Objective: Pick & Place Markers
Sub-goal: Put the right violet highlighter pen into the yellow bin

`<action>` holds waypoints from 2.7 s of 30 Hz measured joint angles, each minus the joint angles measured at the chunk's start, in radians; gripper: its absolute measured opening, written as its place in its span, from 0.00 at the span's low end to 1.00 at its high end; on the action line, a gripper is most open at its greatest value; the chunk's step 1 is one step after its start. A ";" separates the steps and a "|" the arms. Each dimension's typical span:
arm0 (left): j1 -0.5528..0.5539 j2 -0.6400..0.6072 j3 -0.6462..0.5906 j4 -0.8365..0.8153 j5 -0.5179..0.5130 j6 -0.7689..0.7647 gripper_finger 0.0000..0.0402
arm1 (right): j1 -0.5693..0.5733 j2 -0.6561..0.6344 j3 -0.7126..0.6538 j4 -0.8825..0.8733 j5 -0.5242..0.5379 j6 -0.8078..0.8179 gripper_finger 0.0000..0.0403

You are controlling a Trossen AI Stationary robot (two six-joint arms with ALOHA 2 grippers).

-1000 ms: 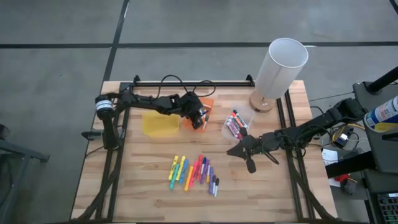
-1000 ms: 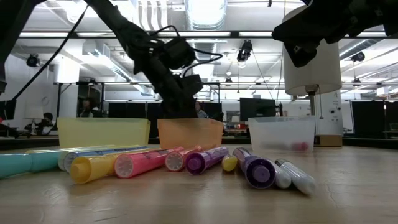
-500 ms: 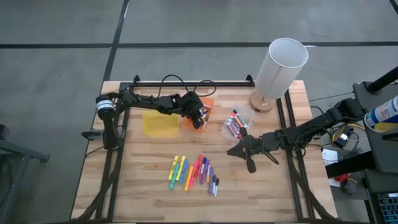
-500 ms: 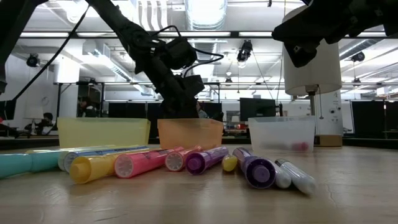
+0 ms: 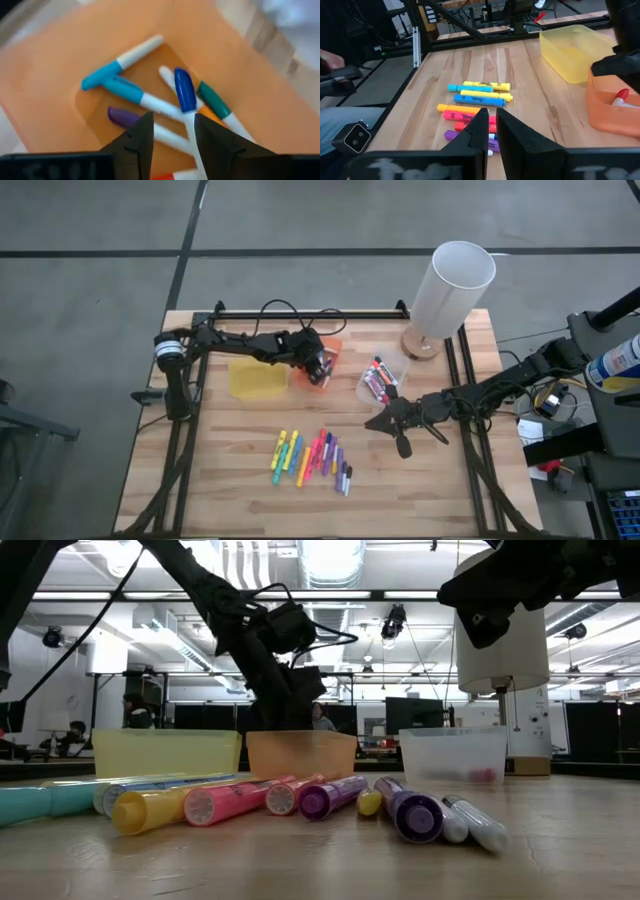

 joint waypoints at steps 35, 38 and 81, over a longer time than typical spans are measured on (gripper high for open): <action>-0.504 -0.189 0.107 -0.159 -0.001 0.124 0.35 | 0.001 0.000 0.010 0.002 -0.002 0.124 0.08; -0.574 -0.189 0.099 -0.127 -0.004 0.101 0.35 | 0.001 0.000 0.010 0.007 -0.002 0.129 0.08; -0.912 -0.747 -0.702 1.012 -0.012 0.089 0.35 | 0.006 0.398 0.374 0.123 -0.054 0.169 0.08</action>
